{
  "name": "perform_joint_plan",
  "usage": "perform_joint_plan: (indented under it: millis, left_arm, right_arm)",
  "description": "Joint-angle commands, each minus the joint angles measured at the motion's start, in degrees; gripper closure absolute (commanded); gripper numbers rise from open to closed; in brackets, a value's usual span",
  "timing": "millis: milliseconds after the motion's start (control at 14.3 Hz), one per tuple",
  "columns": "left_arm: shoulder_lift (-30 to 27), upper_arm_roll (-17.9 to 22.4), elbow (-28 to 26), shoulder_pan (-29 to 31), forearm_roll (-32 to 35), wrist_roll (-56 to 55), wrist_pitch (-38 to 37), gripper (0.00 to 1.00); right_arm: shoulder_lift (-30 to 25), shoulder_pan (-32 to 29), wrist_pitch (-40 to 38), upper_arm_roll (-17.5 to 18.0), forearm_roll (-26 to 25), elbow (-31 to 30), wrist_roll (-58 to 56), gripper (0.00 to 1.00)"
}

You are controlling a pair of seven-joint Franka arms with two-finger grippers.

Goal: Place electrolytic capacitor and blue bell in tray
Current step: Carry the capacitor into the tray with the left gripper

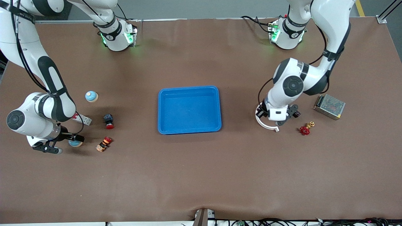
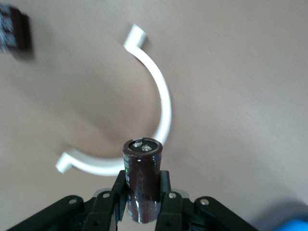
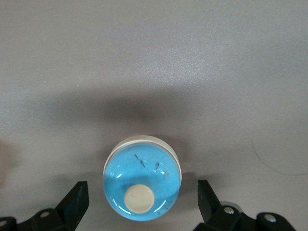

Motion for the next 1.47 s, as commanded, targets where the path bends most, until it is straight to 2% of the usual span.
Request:
perform_joint_plan:
  millis: [0, 70, 140, 351, 561, 841, 982, 1052, 1122, 1192, 1262, 1402]
  left_arm:
    - [0.42, -1.10, 2.41, -4.51, -0.26, -6.83, -1.00, 1.00]
    - [1.72, -1.10, 3.81, -6.97, -0.35, -9.56, -1.08, 1.00]
    - [2.96, -1.01, 5.57, -9.69, -0.52, -13.32, -1.00, 1.00]
    - [10.50, -1.01, 14.78, -16.29, -0.17, -26.07, -1.00, 1.00]
    - [16.93, -0.31, 21.30, -21.57, 0.09, -31.19, -0.91, 1.00]
    - [22.64, -0.22, 24.65, -26.05, 0.09, -33.48, 1.37, 1.00]
    - [23.44, -0.22, 24.57, -26.24, 0.09, -34.10, 1.73, 1.00]
    - [23.45, -0.22, 24.39, -26.24, 0.09, -34.80, 1.73, 0.94]
    - [23.45, -0.22, 24.31, -26.16, 0.09, -35.50, 1.64, 0.74]
    - [23.36, -0.22, 24.30, -25.98, 0.09, -36.12, 1.38, 0.45]
    - [23.27, -0.22, 24.30, -25.63, 0.09, -36.13, 1.11, 0.00]
    - [22.49, 0.83, 24.57, -25.45, 0.18, -36.21, 1.02, 0.00]
  right_arm:
    - [0.91, -0.37, -0.37, 0.46, -0.55, 1.25, -0.32, 0.65]
    - [1.00, -0.29, -0.19, 0.46, -0.55, 1.25, -0.32, 0.92]
    - [1.00, -0.28, -0.10, 0.46, -0.38, 1.25, -0.23, 1.00]
    - [0.91, -0.11, -0.36, 0.46, -0.11, 1.34, -0.15, 1.00]
    - [-0.31, 1.20, -2.03, 0.72, -0.11, 1.52, 0.38, 1.00]
    - [-5.32, 4.89, -15.89, 0.72, -0.11, 3.97, 6.43, 1.00]
    - [-7.78, 6.74, -19.69, 0.81, 0.06, 3.98, 10.38, 1.00]
    - [-8.84, 7.53, -21.01, 0.90, 1.11, 3.46, 12.32, 1.00]
    - [-10.06, 7.97, -21.46, 0.81, 3.90, 2.49, 13.64, 1.00]
    - [-11.73, 8.24, -21.29, 0.81, 6.63, 0.57, 13.74, 1.00]
    - [-13.40, 8.33, -20.85, 0.81, 8.66, -1.45, 13.74, 1.00]
    - [-18.05, 10.86, -19.01, 0.72, 9.47, -6.63, 15.48, 1.00]
